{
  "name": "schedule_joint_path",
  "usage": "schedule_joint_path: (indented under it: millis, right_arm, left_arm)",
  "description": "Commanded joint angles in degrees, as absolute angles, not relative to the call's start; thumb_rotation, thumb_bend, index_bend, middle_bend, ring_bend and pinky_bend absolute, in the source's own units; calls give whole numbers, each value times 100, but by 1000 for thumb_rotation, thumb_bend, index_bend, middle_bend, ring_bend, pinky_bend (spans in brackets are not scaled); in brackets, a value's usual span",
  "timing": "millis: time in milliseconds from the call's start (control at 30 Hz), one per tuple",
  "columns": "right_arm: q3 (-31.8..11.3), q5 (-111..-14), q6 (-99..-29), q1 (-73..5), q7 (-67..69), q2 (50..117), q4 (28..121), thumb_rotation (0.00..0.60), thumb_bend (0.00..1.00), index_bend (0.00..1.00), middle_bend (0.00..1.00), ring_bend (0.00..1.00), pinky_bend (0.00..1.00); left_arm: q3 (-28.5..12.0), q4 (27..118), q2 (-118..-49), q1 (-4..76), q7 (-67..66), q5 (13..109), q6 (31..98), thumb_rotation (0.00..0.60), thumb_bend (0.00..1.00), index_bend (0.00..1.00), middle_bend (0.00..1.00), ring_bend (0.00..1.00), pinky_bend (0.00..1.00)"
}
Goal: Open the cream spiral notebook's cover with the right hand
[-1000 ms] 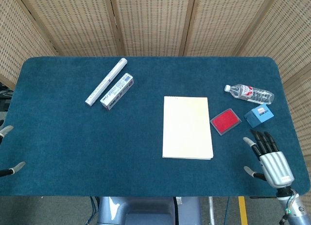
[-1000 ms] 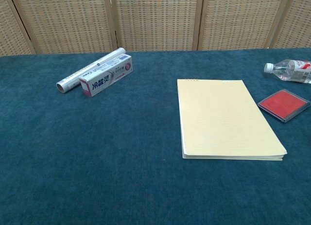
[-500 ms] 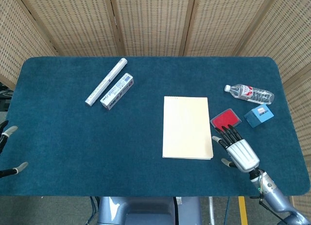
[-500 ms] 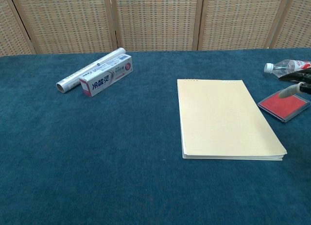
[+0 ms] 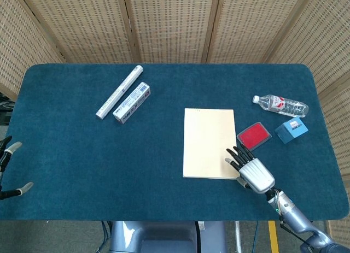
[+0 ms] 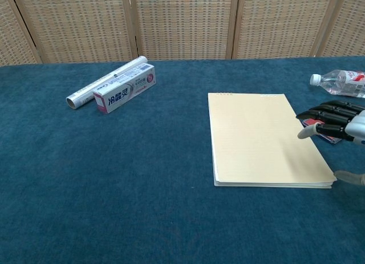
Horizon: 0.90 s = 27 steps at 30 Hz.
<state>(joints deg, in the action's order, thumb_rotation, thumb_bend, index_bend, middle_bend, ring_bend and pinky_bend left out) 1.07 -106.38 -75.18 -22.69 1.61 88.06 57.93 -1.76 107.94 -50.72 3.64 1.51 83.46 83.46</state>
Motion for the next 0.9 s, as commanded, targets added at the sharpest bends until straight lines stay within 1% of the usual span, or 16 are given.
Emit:
schedule_joint_path:
  millis: [33, 333, 900]
  right_arm:
    - [144, -10582, -7458, -2318, 175, 8911, 5689, 600, 363, 203, 74, 5, 47]
    - [321, -10523, -7536, -2317, 197, 9059, 5475, 600, 363, 203, 74, 5, 46]
    - [418, -10351, -7458, -2417, 229, 9392, 5057, 600, 364, 203, 74, 9, 47]
  left_arm:
    - [-177, 10795, -5069, 360, 162, 8338, 8351, 600, 0, 0, 0, 0, 0]
    - [-180, 10783, -5051, 384, 200, 8311, 8294, 600, 0, 0, 0, 0, 0]
    - [-180, 10794, -5061, 389, 175, 8284, 8279, 600, 0, 0, 0, 0, 0]
